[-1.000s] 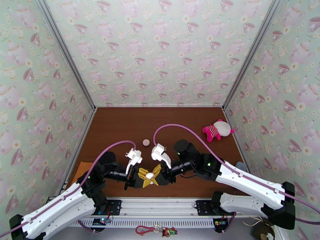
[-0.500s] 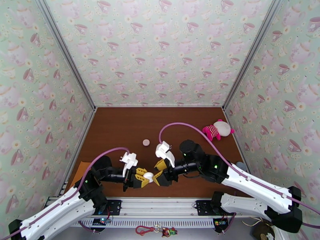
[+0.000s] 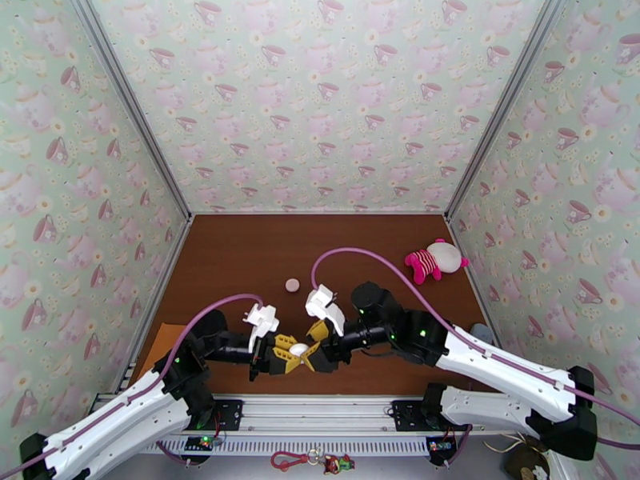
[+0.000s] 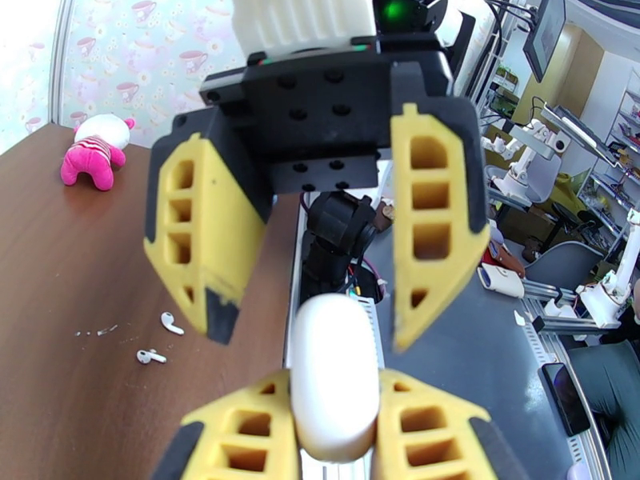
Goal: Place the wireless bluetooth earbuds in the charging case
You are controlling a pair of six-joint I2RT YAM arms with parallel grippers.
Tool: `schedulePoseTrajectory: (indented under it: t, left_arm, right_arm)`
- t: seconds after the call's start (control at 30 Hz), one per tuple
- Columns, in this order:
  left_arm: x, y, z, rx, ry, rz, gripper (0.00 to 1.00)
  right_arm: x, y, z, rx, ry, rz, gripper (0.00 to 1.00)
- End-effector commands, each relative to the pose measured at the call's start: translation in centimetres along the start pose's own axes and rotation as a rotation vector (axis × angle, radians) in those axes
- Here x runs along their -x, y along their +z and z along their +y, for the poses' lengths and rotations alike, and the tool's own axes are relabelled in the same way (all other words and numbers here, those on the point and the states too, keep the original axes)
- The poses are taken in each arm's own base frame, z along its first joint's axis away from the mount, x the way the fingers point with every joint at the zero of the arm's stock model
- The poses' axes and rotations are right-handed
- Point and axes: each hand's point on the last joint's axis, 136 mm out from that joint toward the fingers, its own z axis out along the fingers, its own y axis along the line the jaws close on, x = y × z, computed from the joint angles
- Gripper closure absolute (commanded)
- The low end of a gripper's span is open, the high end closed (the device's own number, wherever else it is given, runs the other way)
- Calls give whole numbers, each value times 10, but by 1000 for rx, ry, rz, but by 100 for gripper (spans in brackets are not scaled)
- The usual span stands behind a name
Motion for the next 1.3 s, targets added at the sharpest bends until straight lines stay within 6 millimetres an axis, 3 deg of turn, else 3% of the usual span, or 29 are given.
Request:
schedulePoseTrajectory:
  t: [0.0, 0.6, 0.8, 1.1, 1.27]
  left_arm:
    - [2, -1, -6, -36, 24, -17, 100]
    - [2, -4, -9, -35, 115, -21, 100]
    - [3, -6, -6, 4, 207, -25, 100]
    - [-10, -9, 22, 164, 427, 5, 100]
    - [-26, -10, 48, 303, 553, 40, 100]
  right_arm:
    - [6, -1, -7, -55, -21, -22, 39]
    - [21, -16, -44, -296, 19, -80, 37]
    - [26, -21, -42, -295, 31, -98, 37]
    - [55, -57, -28, -314, 21, -221, 29]
    - [62, -76, -28, -353, 29, -276, 12]
